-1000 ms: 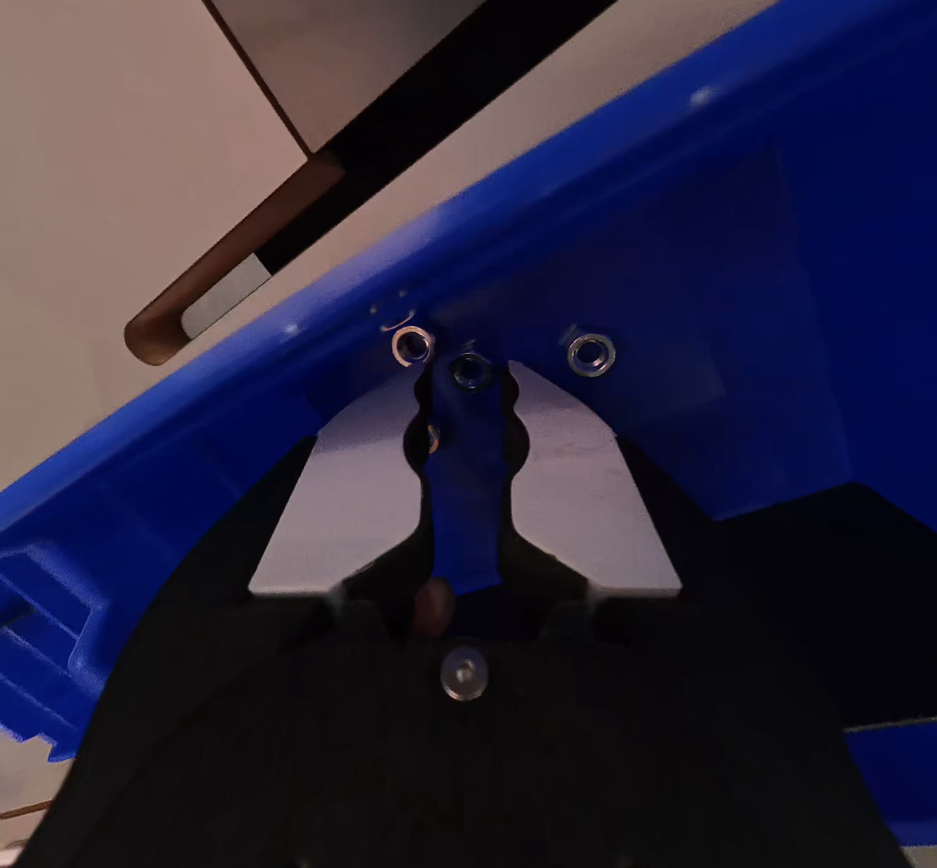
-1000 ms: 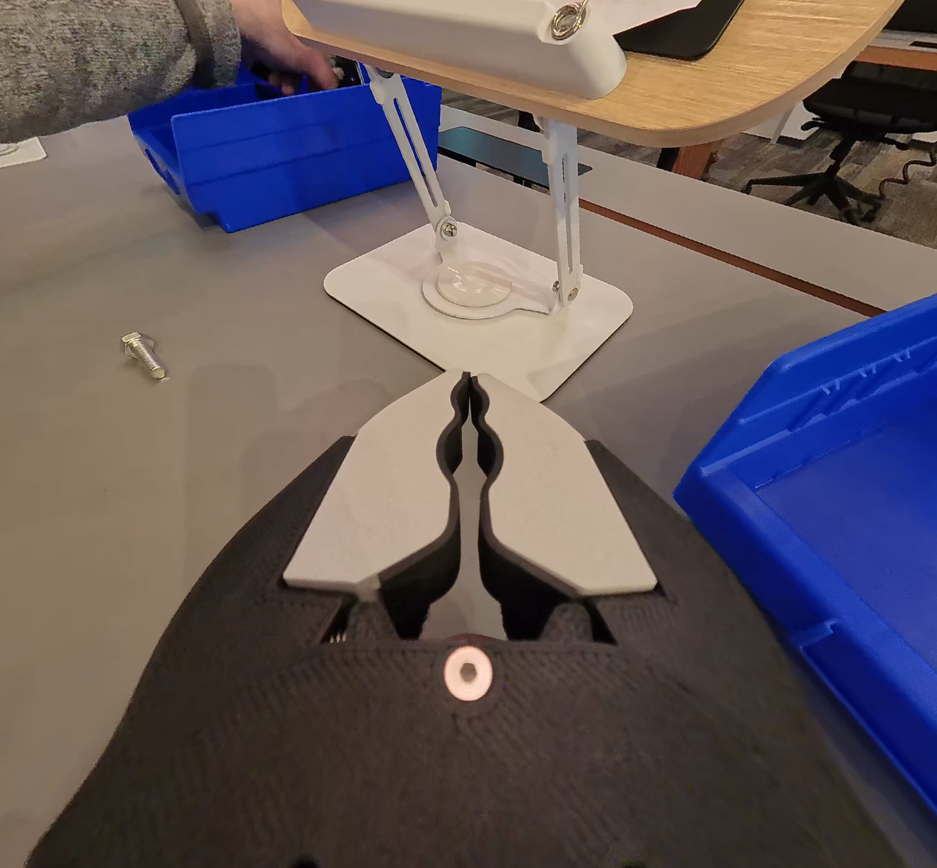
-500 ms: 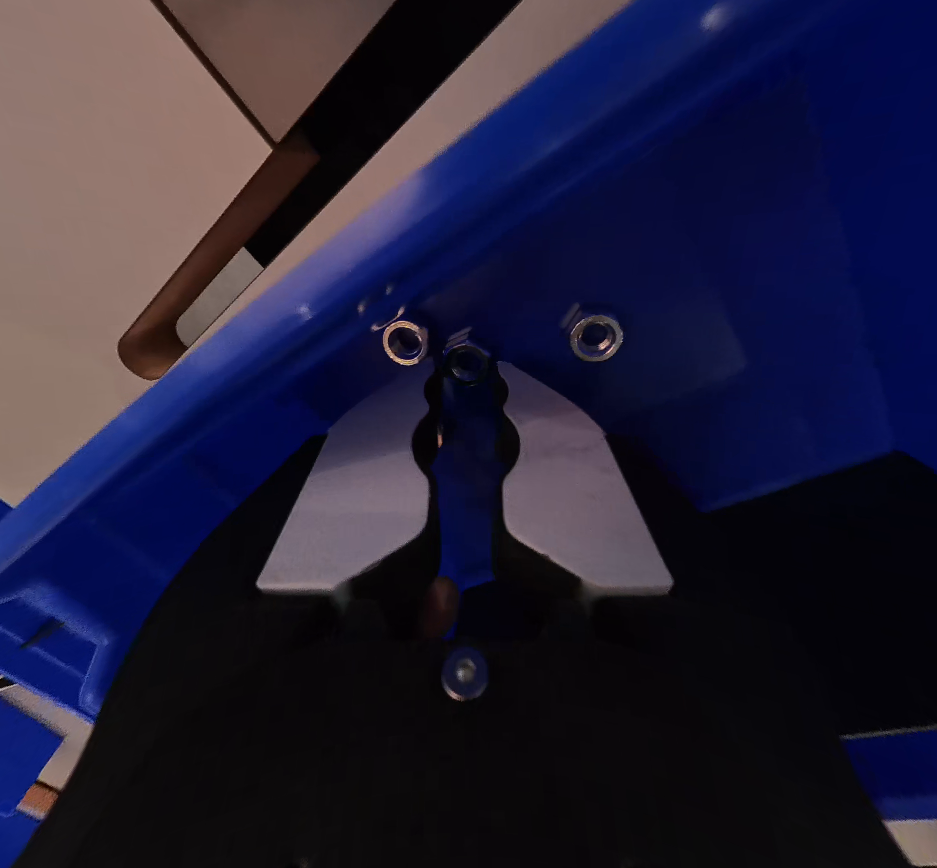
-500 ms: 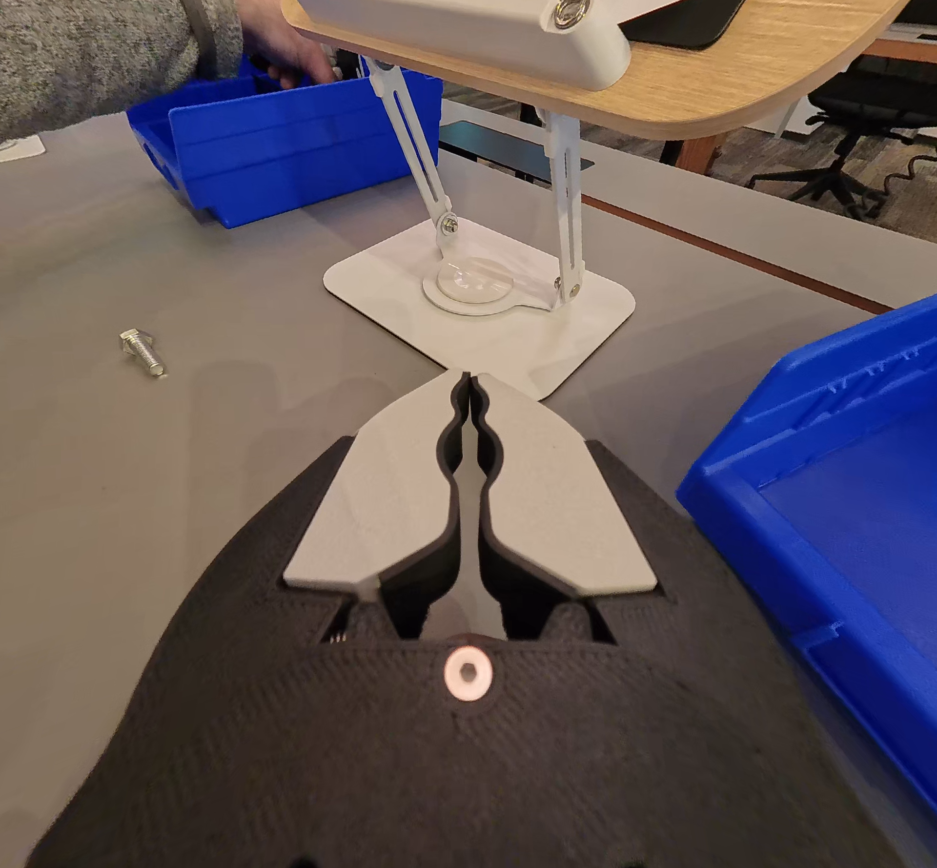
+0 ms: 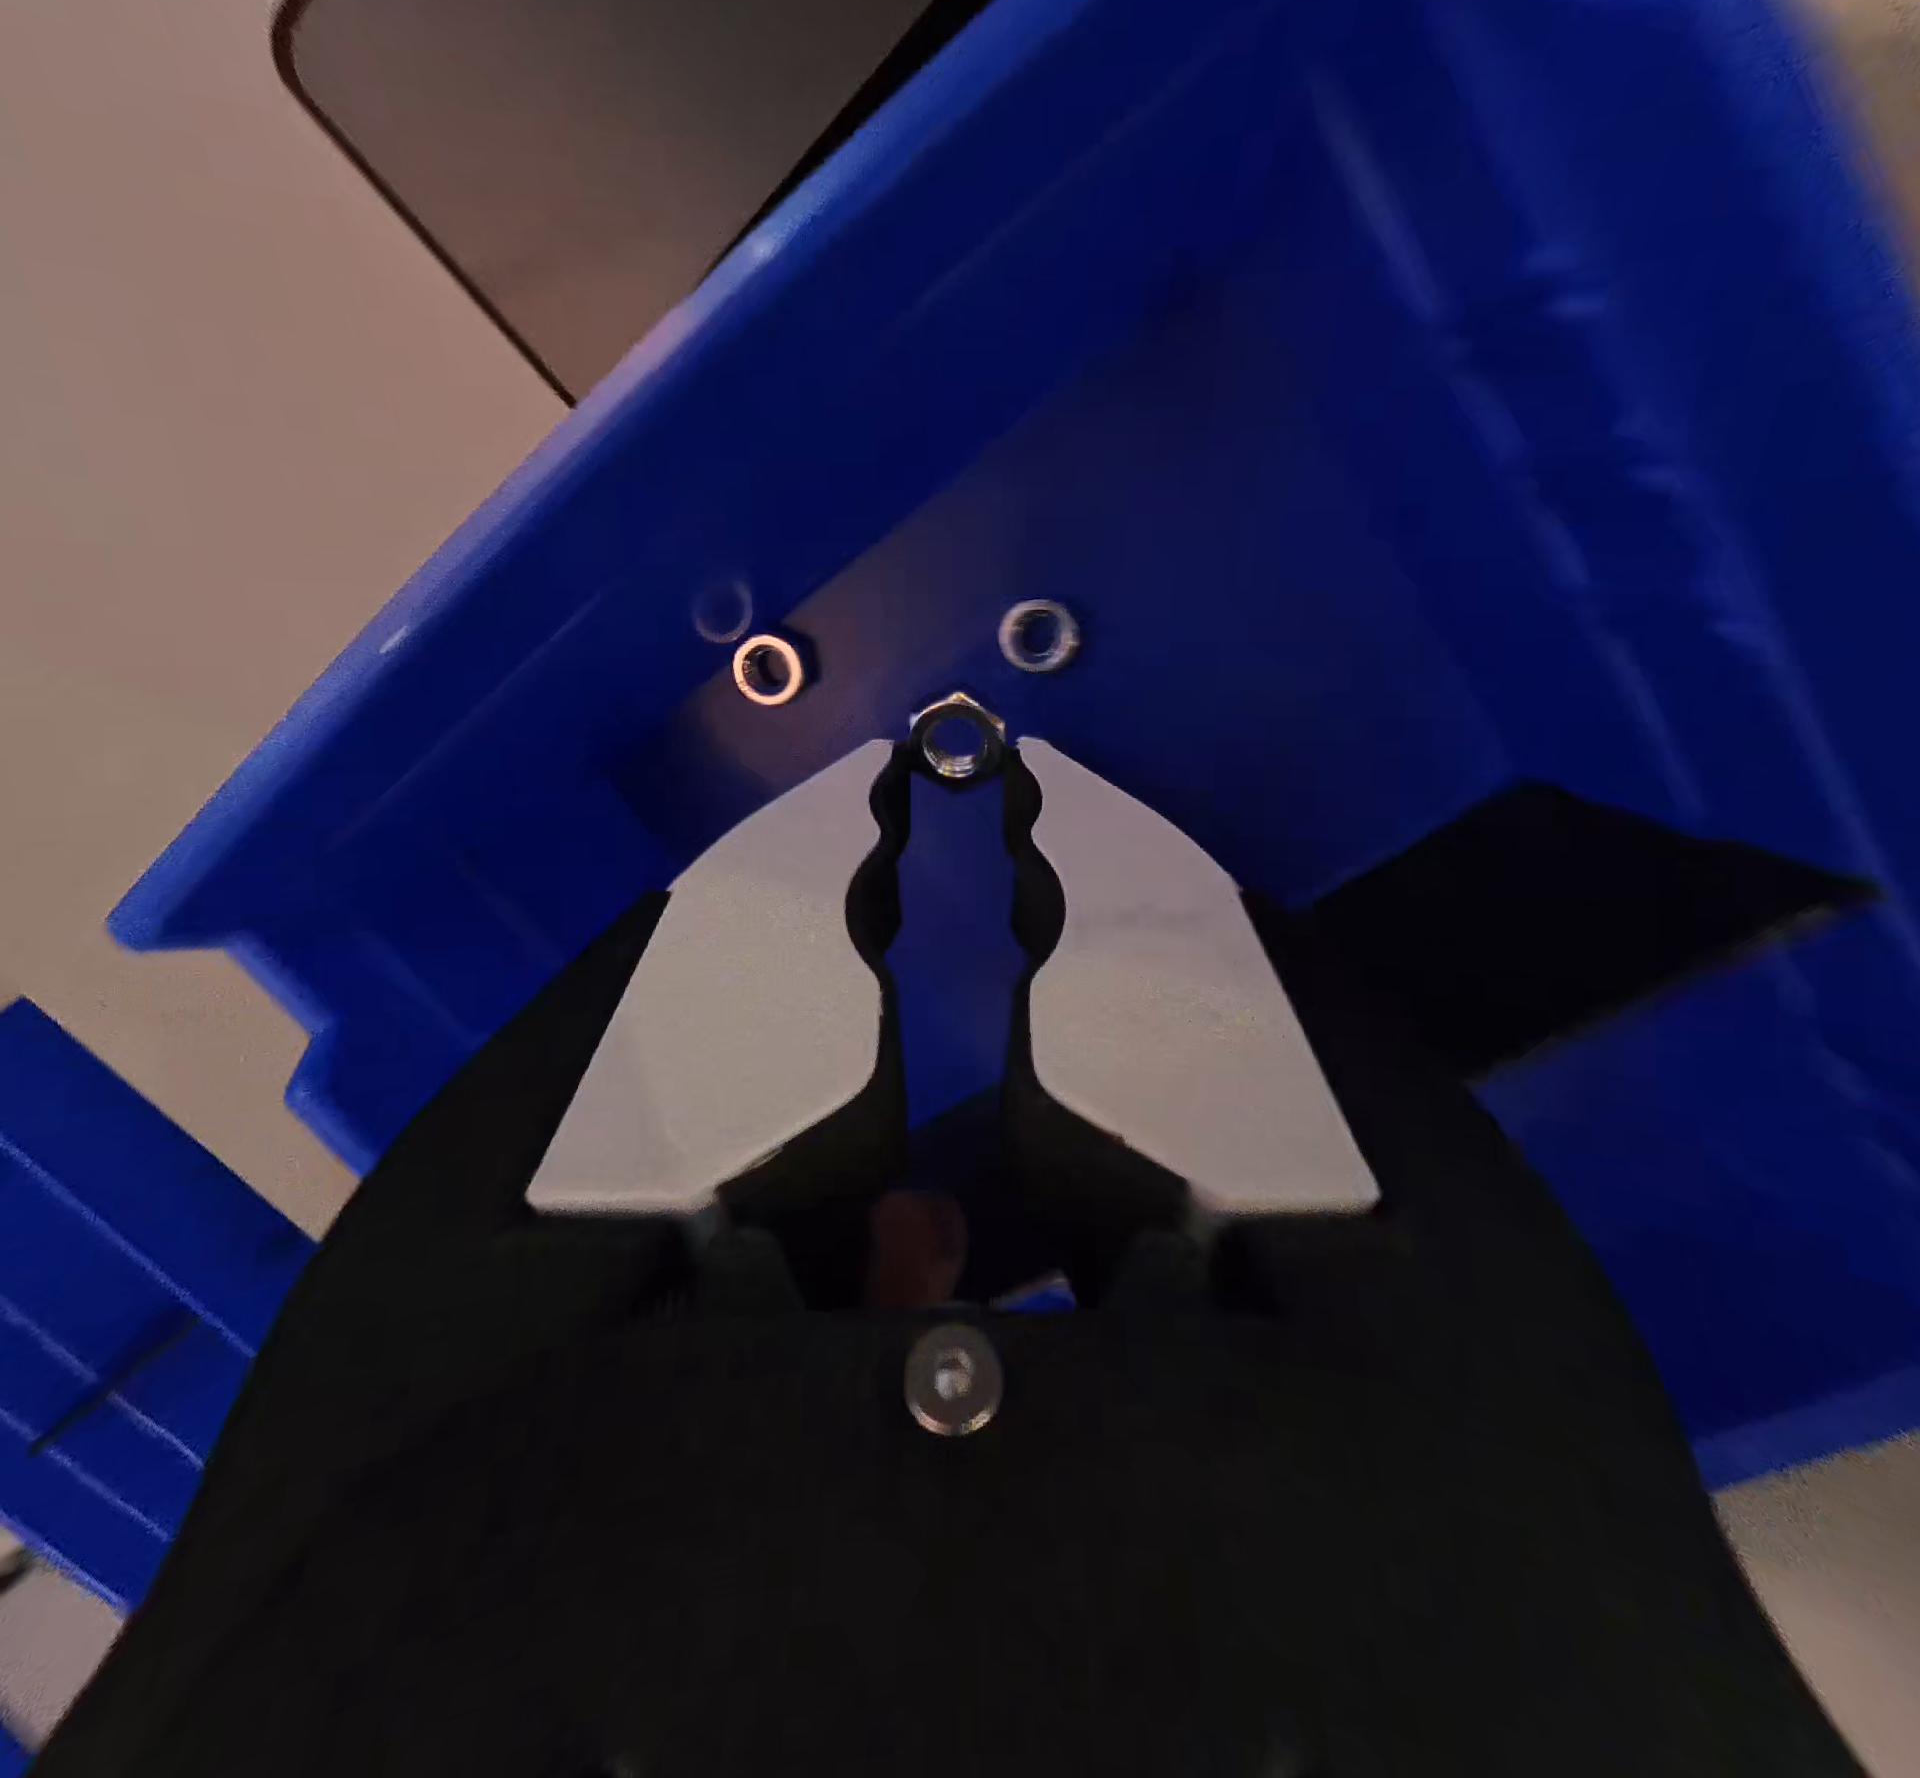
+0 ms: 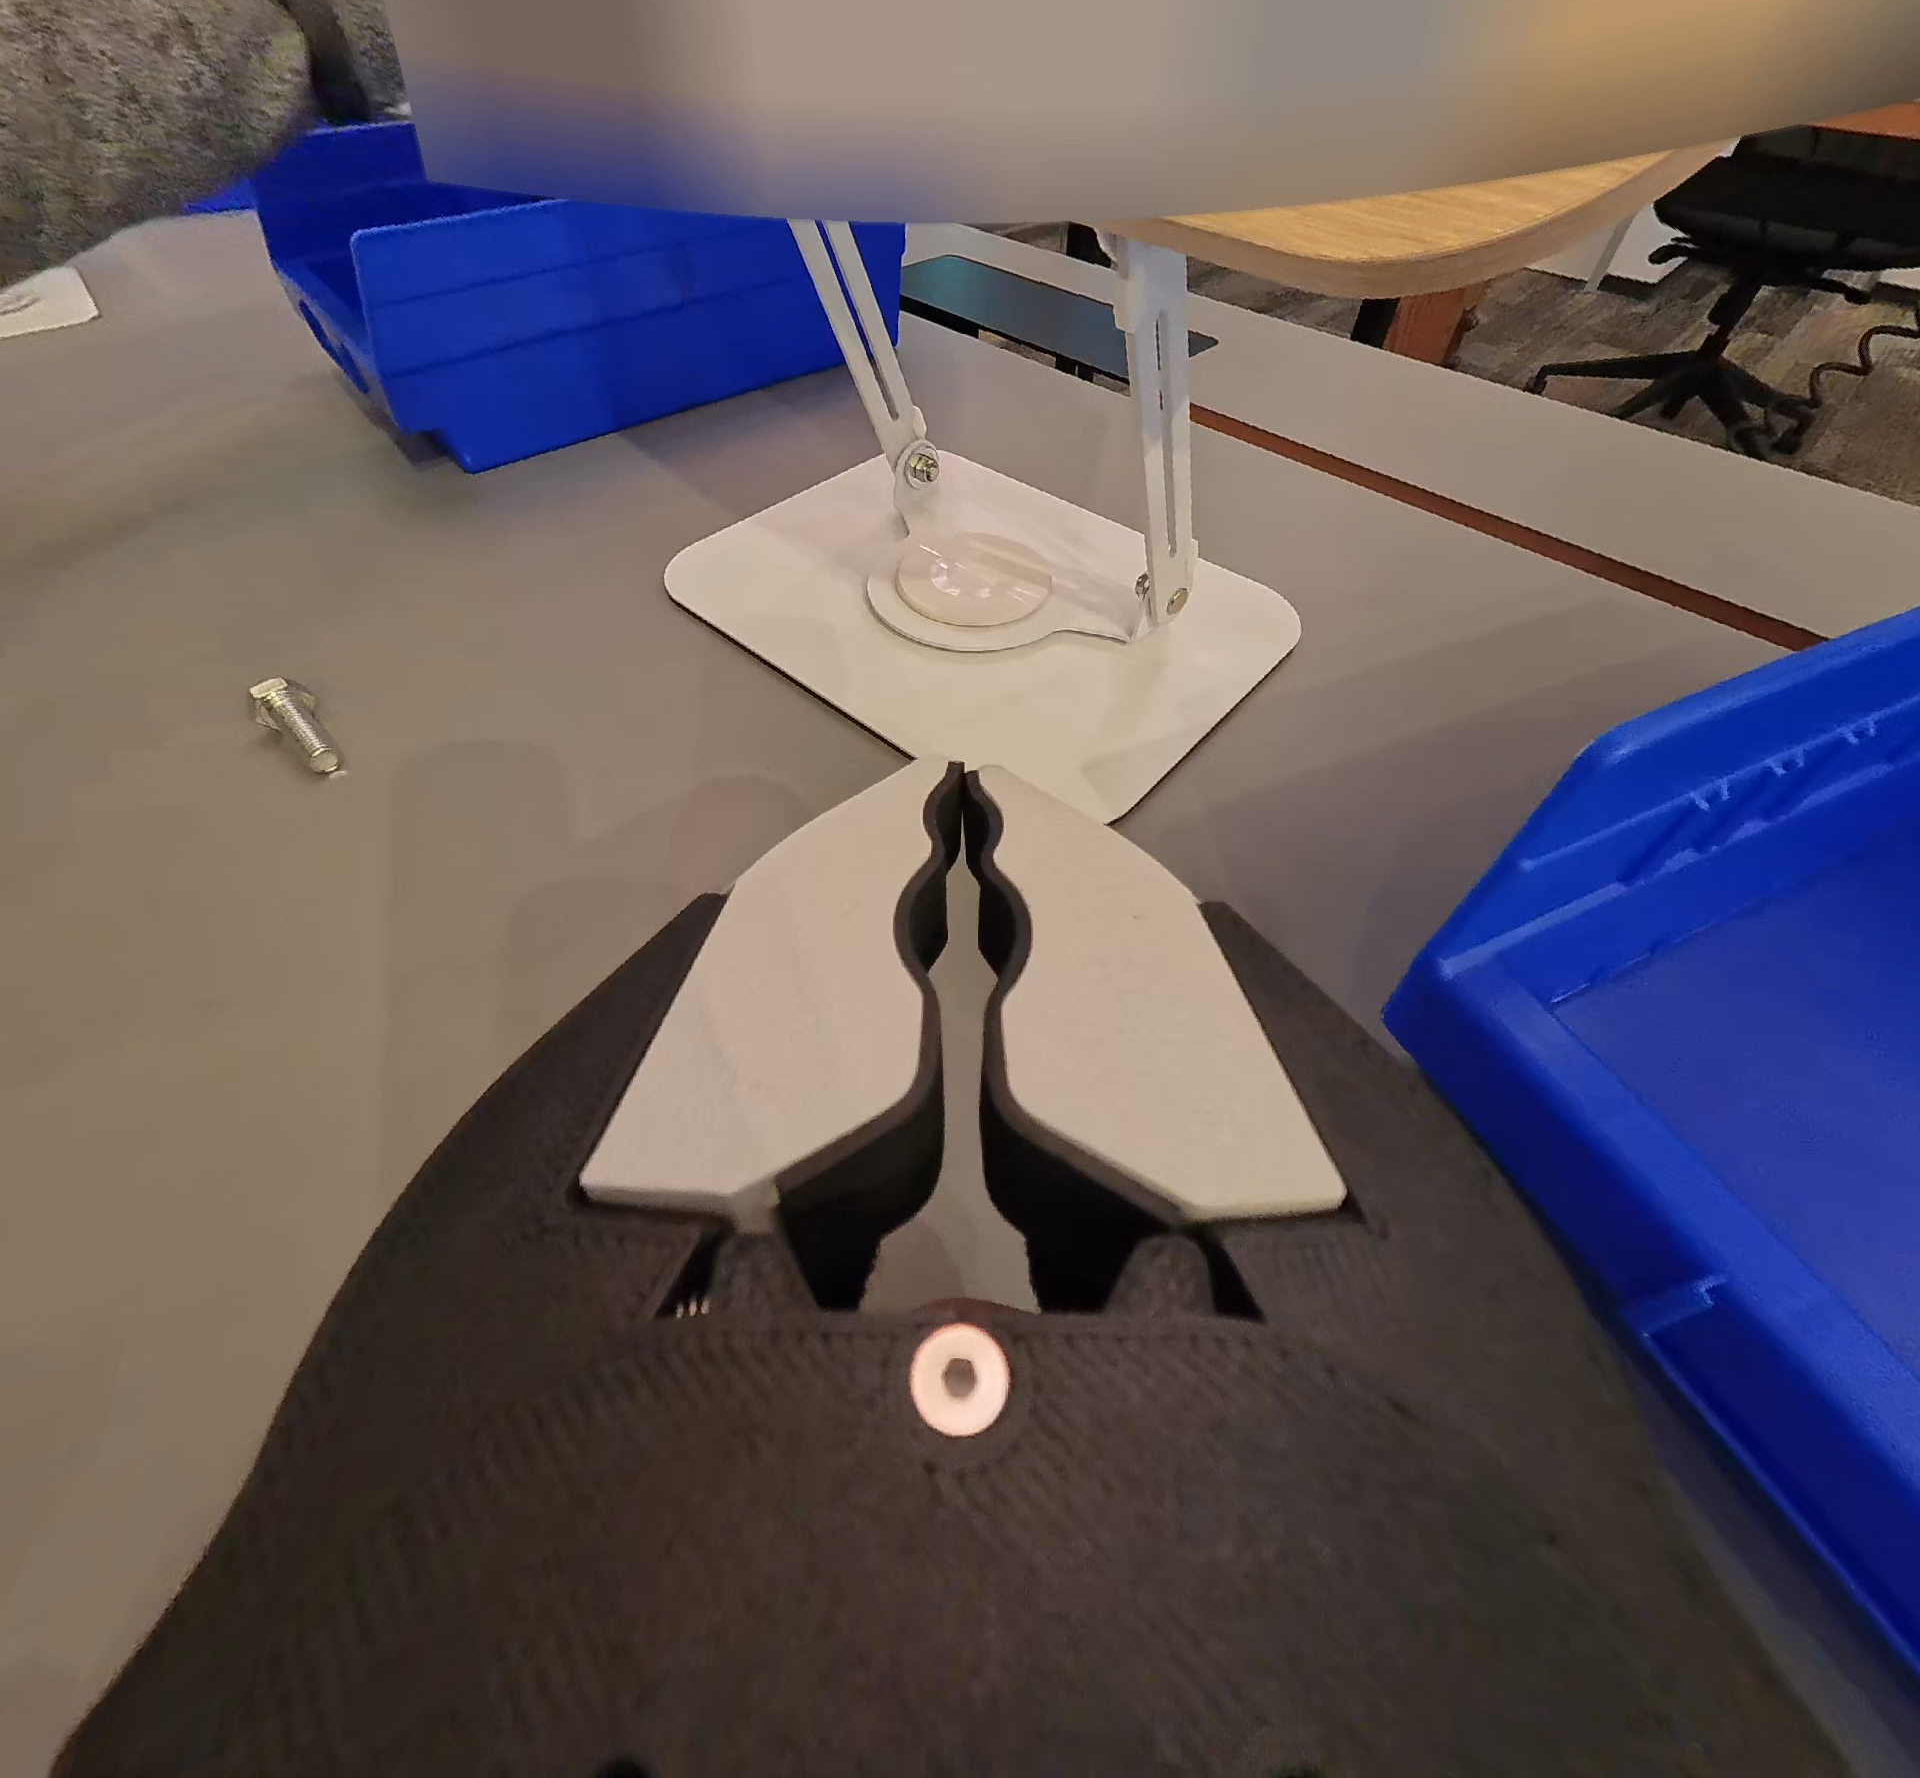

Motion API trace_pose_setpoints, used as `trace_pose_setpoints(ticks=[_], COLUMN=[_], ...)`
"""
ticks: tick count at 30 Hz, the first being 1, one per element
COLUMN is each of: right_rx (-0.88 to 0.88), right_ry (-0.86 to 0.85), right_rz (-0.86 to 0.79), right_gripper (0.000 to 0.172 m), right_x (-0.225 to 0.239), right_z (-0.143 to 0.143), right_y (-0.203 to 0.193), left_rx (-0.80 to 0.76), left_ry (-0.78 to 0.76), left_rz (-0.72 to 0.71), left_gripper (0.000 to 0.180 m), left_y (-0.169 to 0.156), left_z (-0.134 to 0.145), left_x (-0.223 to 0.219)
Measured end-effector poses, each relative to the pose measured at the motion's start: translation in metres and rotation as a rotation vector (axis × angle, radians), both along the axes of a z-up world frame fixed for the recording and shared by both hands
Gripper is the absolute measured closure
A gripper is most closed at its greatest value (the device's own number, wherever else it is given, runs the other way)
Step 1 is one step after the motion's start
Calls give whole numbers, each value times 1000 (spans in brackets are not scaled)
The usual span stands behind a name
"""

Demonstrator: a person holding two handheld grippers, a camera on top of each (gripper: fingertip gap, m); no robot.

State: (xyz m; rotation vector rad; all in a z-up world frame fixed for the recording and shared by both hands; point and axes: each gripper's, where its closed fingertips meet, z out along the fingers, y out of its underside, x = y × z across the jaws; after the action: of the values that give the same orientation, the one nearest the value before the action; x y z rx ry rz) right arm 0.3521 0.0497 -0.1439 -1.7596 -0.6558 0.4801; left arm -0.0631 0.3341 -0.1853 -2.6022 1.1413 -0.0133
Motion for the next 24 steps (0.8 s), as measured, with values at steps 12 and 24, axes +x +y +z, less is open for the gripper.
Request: trace_pose_setpoints(ticks=[12, 24], right_rx=[10, 8], right_ry=[-10, -39], right_rz=[5, 4], right_gripper=[172, 172], right_x=[-2, -4], right_z=[1, -3], right_y=[-1, -1], left_rx=[186, 119], left_ry=[-153, -203], left_rz=[-364, -700], left_gripper=[164, 164], left_y=[-160, -312], left_z=[90, 38], left_x=[68, 177])
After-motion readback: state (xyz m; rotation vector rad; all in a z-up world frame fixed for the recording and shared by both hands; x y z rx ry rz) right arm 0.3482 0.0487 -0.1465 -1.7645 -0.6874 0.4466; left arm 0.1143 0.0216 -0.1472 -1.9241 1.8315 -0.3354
